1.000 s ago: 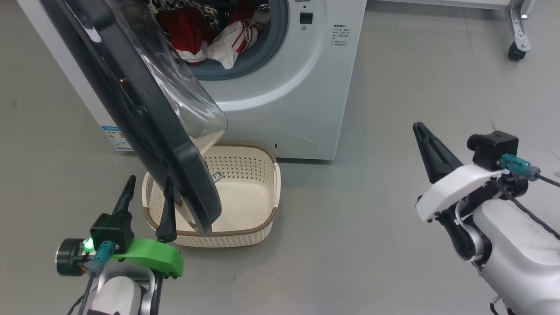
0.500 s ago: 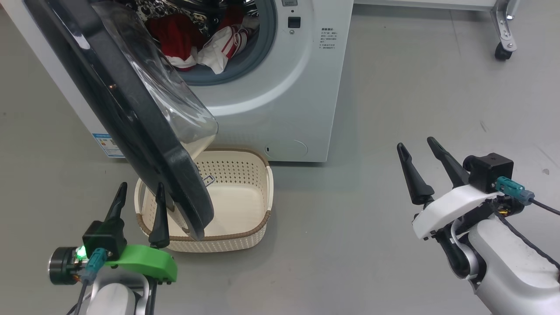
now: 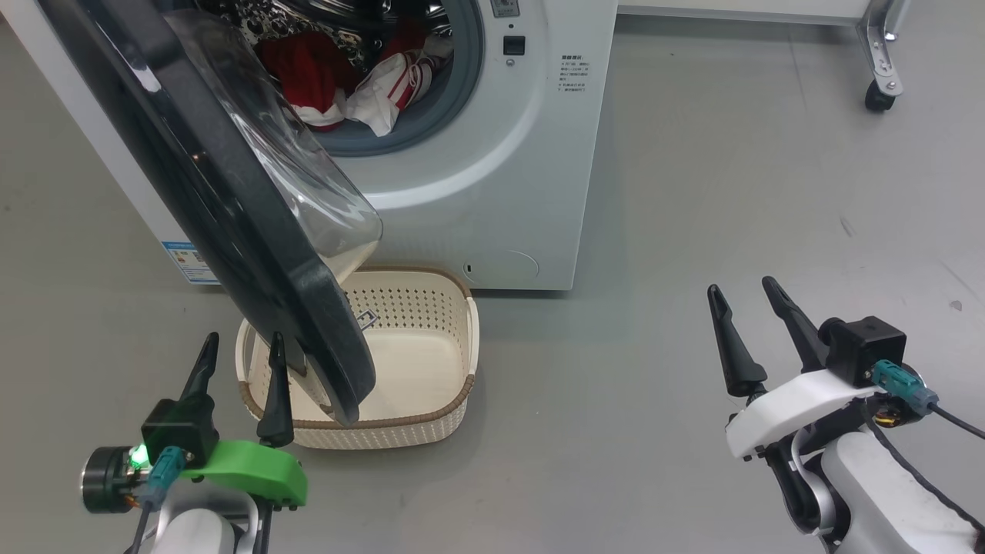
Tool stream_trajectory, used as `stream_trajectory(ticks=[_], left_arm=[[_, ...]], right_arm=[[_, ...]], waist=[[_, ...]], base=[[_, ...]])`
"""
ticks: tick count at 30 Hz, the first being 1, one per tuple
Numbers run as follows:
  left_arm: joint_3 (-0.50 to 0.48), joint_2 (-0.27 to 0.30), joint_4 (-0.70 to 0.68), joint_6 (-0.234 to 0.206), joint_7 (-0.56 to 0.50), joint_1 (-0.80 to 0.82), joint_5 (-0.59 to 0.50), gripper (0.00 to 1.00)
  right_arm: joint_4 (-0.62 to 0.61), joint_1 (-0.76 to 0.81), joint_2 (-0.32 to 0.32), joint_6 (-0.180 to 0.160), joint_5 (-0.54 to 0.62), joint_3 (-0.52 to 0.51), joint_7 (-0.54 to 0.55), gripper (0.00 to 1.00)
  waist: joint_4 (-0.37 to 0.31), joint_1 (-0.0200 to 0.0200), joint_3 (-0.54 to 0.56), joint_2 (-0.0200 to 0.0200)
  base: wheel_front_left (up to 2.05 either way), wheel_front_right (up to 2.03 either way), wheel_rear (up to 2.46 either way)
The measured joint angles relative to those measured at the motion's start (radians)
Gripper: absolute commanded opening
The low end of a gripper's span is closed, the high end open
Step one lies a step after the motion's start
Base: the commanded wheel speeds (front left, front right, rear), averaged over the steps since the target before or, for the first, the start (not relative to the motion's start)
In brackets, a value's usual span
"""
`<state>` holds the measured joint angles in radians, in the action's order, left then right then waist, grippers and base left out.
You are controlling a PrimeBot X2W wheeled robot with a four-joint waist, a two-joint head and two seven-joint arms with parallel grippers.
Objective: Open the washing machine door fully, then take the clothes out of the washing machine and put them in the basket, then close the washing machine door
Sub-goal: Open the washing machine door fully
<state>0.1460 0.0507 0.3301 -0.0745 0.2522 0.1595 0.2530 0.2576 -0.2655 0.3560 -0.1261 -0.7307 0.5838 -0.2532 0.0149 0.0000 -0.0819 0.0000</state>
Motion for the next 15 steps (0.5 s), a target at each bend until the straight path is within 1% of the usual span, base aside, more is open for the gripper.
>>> stream_trajectory(ticks=[6,15], left_arm=[[-0.004,0.0,0.0,0.0,0.0,-0.002,-0.001,1.0],[-0.005,0.0,0.0,0.002,0.0,-0.015,-0.01,1.0]], right_arm=[[-0.015,0.038,-0.018,0.0,0.049,-0.02,0.0,1.0],[-0.036,0.083,-0.047,0.0,0.093,-0.057,0.0,1.0]], waist=[[-0.003,0.0,0.004,0.0],[-0.004,0.0,0.008,0.0]], base=[[0.0,0.0,0.0],[0.0,0.0,0.0]])
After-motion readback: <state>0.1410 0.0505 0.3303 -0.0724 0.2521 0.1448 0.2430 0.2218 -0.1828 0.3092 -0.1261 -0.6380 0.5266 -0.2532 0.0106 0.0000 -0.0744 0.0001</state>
